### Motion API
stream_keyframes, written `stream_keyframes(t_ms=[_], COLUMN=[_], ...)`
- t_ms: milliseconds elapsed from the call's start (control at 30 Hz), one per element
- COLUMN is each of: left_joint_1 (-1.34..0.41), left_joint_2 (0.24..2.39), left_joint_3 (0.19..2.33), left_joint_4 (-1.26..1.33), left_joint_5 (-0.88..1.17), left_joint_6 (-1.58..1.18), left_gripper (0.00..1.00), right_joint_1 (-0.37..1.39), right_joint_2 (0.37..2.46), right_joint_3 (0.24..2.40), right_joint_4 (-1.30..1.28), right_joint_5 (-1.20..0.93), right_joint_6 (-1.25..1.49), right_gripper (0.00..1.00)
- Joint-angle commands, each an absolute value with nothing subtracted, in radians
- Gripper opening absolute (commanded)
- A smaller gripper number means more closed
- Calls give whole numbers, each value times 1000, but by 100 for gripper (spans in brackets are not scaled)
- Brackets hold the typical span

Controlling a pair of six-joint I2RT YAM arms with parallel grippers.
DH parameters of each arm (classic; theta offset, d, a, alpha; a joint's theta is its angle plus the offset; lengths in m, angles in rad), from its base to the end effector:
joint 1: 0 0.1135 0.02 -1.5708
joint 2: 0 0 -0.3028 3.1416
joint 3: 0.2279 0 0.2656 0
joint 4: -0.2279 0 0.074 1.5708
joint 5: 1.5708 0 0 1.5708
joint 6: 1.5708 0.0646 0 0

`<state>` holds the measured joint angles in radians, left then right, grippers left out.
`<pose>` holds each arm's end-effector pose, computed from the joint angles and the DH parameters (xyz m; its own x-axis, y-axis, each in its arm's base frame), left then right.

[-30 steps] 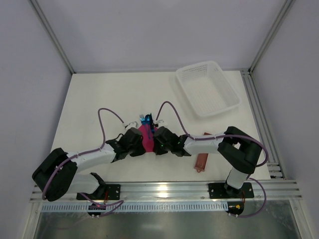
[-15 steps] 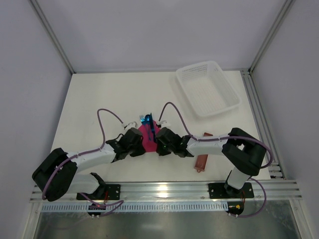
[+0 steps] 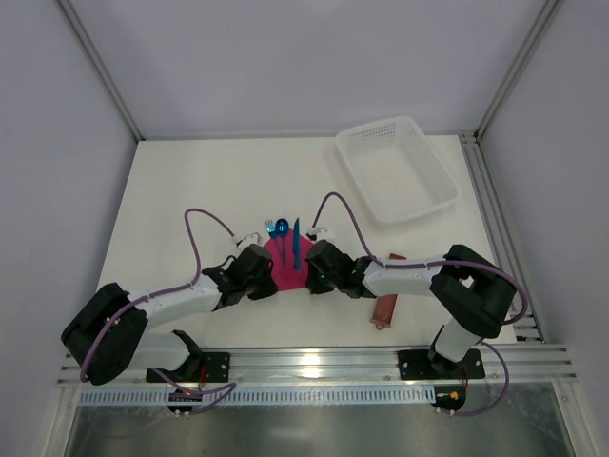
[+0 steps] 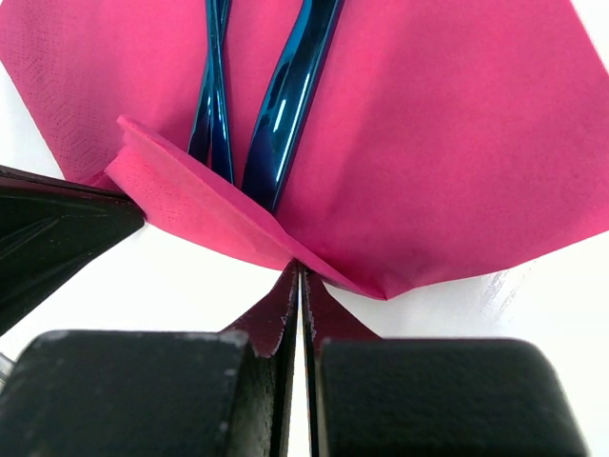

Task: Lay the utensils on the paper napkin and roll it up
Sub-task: Roll the napkin at the center of the board.

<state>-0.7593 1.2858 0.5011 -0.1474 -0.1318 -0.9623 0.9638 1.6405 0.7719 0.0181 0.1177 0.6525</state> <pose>0.1818 -0.1609 0.1529 -0.8462 -0.3183 -0.4274 -0.1202 0.8954 -0.4288 0.2031 0.2792 0.1530 -0.8091 -0.1079 -0.5777 -0.3527 0.8755 0.3304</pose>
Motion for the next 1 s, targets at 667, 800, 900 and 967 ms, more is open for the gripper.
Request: stream_keyframes(t_ms=[667,800,900,967], left_joint_1=[-759,-761,-761,-759], left_joint_2=[1276,1256,1220,1207], left_joint_3=[531,551,560,566], left_joint_4=[-265,-250,-207,-160], left_joint_5=[-204,-177,-126,-95], left_joint_6=[-962,-951,-942,-940], left_gripper=[0,6,12,13], right_joint_1=[925,925,925,925], right_joint_2=[1575,1554,1534,1520], right_joint_3=[735,749,767,796], right_joint_4=[-40,-75,-95,-133], right_joint_5=[187,169,131,115], right_joint_6=[632,638,638,638], right_gripper=[4,4,4,4])
